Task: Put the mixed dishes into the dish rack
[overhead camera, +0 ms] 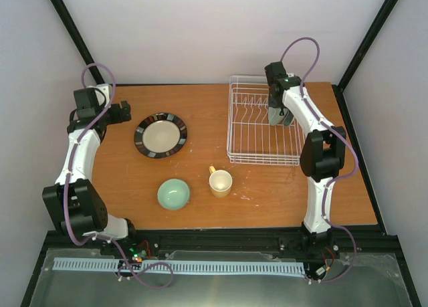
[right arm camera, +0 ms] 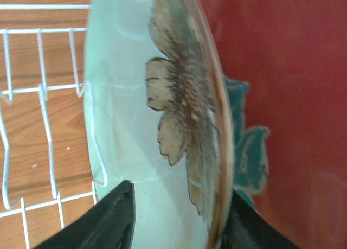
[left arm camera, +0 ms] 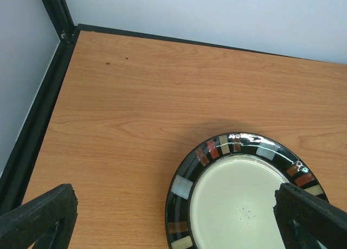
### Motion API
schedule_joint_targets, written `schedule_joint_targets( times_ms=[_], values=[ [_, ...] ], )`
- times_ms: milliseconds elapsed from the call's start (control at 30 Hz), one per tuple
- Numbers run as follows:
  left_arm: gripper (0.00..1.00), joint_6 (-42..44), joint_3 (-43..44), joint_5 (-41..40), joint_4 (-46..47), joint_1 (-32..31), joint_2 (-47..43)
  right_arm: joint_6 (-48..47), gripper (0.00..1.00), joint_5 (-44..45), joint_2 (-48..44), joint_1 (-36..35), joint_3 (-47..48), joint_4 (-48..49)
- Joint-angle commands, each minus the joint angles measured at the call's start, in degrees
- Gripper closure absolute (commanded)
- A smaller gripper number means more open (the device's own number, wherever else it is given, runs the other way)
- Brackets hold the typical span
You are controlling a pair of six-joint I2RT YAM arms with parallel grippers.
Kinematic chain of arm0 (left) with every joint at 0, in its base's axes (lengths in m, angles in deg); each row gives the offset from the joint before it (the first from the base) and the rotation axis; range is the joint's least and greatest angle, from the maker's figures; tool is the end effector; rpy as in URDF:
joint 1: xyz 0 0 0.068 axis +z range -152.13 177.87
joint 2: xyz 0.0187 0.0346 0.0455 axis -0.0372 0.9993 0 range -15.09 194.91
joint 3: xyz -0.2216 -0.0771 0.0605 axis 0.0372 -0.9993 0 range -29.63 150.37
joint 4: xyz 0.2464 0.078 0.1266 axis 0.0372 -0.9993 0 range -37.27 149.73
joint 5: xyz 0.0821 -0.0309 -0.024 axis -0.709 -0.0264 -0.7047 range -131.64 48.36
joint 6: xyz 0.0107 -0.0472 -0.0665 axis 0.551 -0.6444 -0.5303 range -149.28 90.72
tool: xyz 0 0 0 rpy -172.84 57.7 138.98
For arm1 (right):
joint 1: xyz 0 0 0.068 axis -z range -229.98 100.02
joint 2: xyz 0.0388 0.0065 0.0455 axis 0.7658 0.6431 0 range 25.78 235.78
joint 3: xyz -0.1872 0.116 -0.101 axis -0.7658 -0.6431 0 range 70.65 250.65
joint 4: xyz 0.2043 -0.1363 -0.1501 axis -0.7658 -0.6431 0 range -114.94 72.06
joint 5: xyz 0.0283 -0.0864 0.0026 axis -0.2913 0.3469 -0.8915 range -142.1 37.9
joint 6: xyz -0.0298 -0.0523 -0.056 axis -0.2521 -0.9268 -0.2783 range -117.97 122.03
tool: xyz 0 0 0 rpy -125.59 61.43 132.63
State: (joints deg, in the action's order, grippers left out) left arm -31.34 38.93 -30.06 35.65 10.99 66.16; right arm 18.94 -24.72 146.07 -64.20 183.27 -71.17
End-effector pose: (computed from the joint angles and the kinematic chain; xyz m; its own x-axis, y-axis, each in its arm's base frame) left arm 0.3729 0.0721 0.2554 -0.5802 -0.1714 -0.7962 -0.0867 0.9850 -0.1489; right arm 0.4760 0.0868 0.2169 -0.8109 0.0609 -0.5820 0.2450 0.9385 -0.2431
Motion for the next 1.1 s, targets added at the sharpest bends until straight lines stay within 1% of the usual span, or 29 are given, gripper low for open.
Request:
schedule_joint_targets(
  times_ms=[0,33,167,300,533,733,1000,1067],
  values=[
    [0.00,0.69,0.09,0.23,-1.58,-0.03,1.59,0.61,0.54,1.50,-0.26,0.20,1.20,-2.23],
    [0.00,0.60,0.14,1.05,-2.02,0.05,2.13,0.57,0.50,2.00,-0.58,0.18,1.24,-2.16],
    [0.00,-0.04,0.07,4.48,-3.69,0.10,4.90,0.30,0.46,3.26,-2.60,0.22,0.95,-1.30],
    [0.00,-0.86,-1.38,7.56,-4.07,1.00,6.93,-0.79,0.44,4.68,-5.95,0.20,0.89,0.24],
    [0.00,-1.53,-3.27,11.79,-4.45,4.54,10.12,-4.35,0.43,8.30,-14.29,0.21,0.88,3.99],
    [0.00,-1.55,-4.07,10.17,-4.34,4.61,14.35,-7.14,0.42,8.45,-20.31,0.15,0.79,7.82],
    [0.00,-0.77,-2.99,8.41,-3.87,4.63,20.23,-7.41,0.41,4.28,-22.69,-0.31,0.96,7.64],
    [0.02,-0.59,-2.38,8.56,-3.96,4.63,21.44,-7.58,0.41,3.74,-22.88,-0.28,0.96,7.51]
  ],
)
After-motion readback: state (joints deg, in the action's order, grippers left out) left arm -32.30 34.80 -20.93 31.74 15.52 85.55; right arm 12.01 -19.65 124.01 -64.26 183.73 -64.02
